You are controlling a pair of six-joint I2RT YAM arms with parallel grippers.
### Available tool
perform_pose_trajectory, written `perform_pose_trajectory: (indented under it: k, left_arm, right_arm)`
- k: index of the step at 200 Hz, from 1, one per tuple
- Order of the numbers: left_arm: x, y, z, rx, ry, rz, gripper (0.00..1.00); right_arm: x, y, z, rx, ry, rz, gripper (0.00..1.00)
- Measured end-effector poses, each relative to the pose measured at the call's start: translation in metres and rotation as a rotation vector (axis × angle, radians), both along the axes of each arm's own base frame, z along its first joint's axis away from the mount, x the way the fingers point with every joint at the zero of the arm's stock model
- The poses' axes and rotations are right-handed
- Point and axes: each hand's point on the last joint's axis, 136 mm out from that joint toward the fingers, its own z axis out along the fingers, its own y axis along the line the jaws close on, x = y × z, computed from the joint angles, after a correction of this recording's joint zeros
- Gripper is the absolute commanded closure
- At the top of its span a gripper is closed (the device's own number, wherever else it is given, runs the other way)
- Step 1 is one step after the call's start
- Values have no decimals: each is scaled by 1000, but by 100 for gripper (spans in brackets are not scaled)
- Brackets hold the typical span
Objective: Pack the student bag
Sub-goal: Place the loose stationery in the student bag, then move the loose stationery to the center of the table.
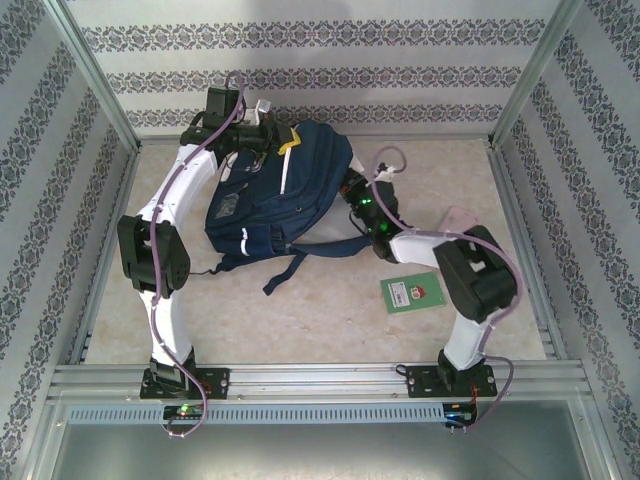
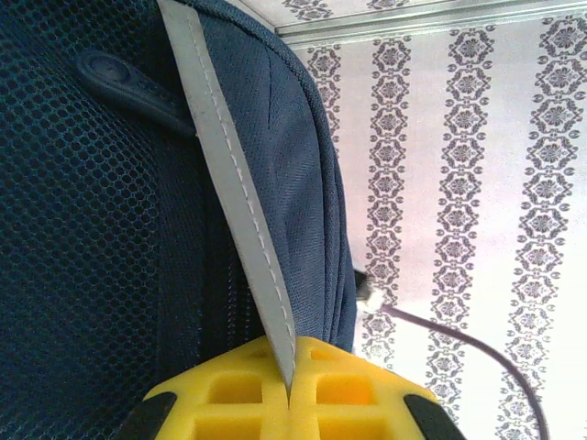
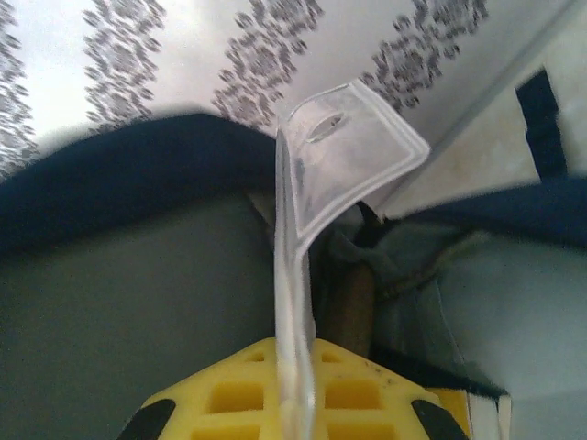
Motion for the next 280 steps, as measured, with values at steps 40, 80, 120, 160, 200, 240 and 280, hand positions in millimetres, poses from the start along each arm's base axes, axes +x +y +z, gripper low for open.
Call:
perform_pose_trajectory:
  k: [40, 80, 120, 160, 200, 240, 280]
  left_arm:
    - [9, -2, -1, -16, 3, 6, 100]
    - [13, -3, -7, -24, 16, 3, 100]
    - [14, 2, -6, -30, 16, 6, 100]
    - [18, 10, -6, -31, 15, 19, 100]
    - [17, 11, -7, -26, 8, 15, 100]
    - [12, 12, -13, 7, -8, -3, 100]
    - [-4, 18, -27, 60, -12, 12, 100]
  right_arm:
    - [-10, 63, -49, 0, 60, 79, 65]
    - [-12, 95, -57, 2, 63, 149, 20]
    - [-20, 70, -58, -81, 90, 141, 2]
    - [-35, 43, -39, -150, 94, 135, 2]
    - [-47, 30, -42, -250, 150, 140, 2]
    - [-71, 1, -27, -477, 182, 143, 4]
    - [-96, -30, 16, -642, 129, 169, 14]
